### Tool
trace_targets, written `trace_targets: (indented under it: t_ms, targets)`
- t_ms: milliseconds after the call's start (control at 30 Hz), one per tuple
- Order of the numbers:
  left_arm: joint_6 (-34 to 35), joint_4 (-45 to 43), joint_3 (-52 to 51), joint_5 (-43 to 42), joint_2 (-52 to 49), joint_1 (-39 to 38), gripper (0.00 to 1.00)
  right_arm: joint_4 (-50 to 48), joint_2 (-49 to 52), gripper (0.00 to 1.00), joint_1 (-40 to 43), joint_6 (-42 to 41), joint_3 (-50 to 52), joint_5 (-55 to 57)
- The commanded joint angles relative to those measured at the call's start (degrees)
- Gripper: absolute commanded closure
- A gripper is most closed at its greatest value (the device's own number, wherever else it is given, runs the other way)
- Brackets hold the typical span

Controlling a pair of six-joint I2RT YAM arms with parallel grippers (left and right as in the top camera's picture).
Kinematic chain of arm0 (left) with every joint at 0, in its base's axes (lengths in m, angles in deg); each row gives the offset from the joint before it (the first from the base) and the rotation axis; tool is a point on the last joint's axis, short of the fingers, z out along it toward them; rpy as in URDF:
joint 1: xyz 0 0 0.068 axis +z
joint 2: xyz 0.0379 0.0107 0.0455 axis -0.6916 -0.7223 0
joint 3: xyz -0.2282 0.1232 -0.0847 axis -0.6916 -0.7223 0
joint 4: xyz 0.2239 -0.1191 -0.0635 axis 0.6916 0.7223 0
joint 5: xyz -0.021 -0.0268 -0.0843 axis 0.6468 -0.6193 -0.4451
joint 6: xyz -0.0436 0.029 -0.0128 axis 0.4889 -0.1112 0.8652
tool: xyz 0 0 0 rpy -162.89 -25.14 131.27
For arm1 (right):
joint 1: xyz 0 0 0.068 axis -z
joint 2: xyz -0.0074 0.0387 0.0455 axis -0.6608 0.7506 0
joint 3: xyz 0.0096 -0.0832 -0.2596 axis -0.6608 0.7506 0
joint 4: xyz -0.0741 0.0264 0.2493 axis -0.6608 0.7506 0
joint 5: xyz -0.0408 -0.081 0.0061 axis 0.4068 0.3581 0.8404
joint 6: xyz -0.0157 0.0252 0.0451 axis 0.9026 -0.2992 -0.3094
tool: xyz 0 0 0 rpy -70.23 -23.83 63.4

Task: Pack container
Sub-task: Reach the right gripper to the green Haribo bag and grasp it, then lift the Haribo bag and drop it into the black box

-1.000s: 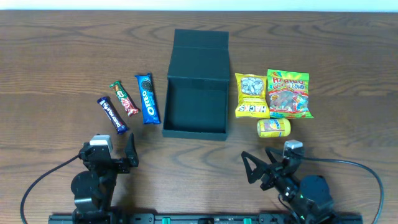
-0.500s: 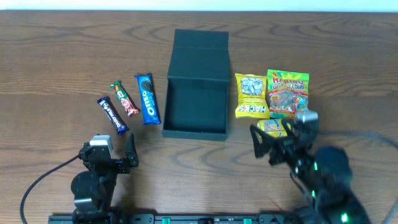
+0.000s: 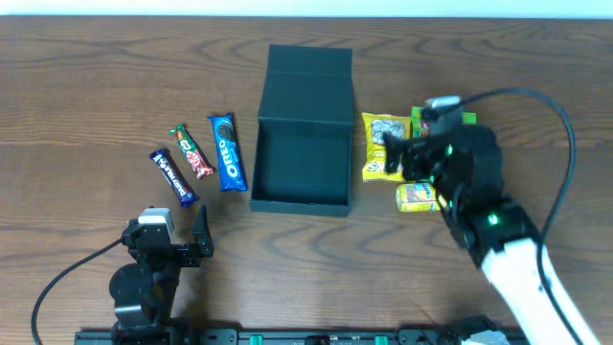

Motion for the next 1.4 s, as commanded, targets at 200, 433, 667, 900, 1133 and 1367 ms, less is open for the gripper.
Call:
trace_targets:
  t_ms: [200, 433, 667, 900, 1133, 1367]
  targets:
    - [0.6, 0.3, -1.3, 0.1, 0.3, 0.1, 0.05, 3.2, 19.8, 0.01, 8.9, -3.7, -9.5, 1.7]
    - [0.6, 0.3, -1.3, 0.1, 0.3, 0.1, 0.05, 3.6, 31.3, 0.06, 12.0, -3.4, -12.3, 5.0]
    - [0.6, 0.3, -1.3, 0.1, 0.3, 0.1, 0.05, 3.7, 37.4, 0.2, 13.6, -0.8, -12.3, 1.9]
    - [0.6, 0.3, -1.3, 0.1, 0.3, 0.1, 0.05, 3.7, 39.6, 0.53, 13.6, -0.8, -12.3, 2.1]
    - [0.6, 0.3, -1.3, 0.1, 0.3, 0.1, 0.05, 3.5, 39.8, 0.99, 13.7, -0.4, -12.4, 2.1]
    - [0.6, 0.3, -1.3, 0.1, 0.3, 0.1, 0.05, 9.0, 37.4, 0.99, 13.3, -0.4, -22.1, 5.3]
